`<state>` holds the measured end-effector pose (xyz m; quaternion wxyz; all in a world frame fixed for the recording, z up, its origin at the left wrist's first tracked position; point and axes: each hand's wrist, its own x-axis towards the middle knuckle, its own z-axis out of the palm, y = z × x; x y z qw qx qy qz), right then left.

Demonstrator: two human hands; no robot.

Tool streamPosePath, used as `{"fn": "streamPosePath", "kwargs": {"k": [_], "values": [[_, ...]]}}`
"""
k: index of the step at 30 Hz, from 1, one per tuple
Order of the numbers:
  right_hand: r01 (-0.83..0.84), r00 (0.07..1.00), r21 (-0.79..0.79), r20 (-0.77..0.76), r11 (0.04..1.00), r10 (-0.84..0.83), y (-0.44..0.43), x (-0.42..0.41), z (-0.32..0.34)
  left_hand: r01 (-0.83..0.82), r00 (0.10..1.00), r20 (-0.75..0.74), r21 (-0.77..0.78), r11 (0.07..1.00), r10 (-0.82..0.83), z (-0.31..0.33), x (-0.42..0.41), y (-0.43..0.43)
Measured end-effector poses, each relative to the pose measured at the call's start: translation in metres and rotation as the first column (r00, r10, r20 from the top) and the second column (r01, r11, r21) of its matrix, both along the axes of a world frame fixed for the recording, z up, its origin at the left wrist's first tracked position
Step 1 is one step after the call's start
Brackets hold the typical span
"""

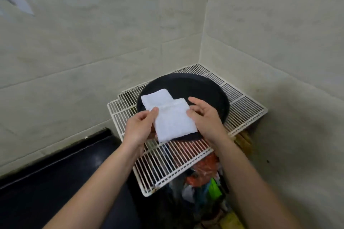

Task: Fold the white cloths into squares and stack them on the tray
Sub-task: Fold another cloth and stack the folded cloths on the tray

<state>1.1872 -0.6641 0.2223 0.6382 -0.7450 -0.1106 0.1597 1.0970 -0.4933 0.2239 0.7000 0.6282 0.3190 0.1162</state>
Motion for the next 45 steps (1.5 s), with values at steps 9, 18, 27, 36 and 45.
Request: {"fn": "streamPosePath", "kwargs": {"k": [9, 18, 27, 36, 45], "values": [[-0.264, 0.935, 0.063, -0.227, 0.962, 0.272, 0.072, 0.129, -0.015, -0.29, 0.957, -0.026, -0.018, 0.957, 0.289, -0.008, 0.084, 0.043], [-0.284, 0.928, 0.036, -0.239, 0.958, 0.285, 0.095, 0.146, -0.046, -0.336, 0.935, -0.1, 0.053, 0.94, 0.34, -0.031, 0.095, 0.056], [-0.326, 0.944, -0.225, -0.016, 0.918, 0.33, 0.086, 0.143, -0.041, -0.164, 0.953, -0.173, 0.396, 0.903, 0.249, -0.03, 0.085, 0.057], [-0.237, 0.675, -0.655, 0.42, 0.717, 0.607, 0.089, 0.142, -0.033, 0.188, 0.97, -0.235, 0.882, 0.433, 0.059, -0.039, 0.082, 0.068], [-0.23, 0.577, -0.762, 0.394, 0.605, 0.715, 0.098, 0.135, -0.053, 0.405, 0.885, -0.459, 0.843, 0.354, 0.081, -0.055, 0.066, 0.067]]}}
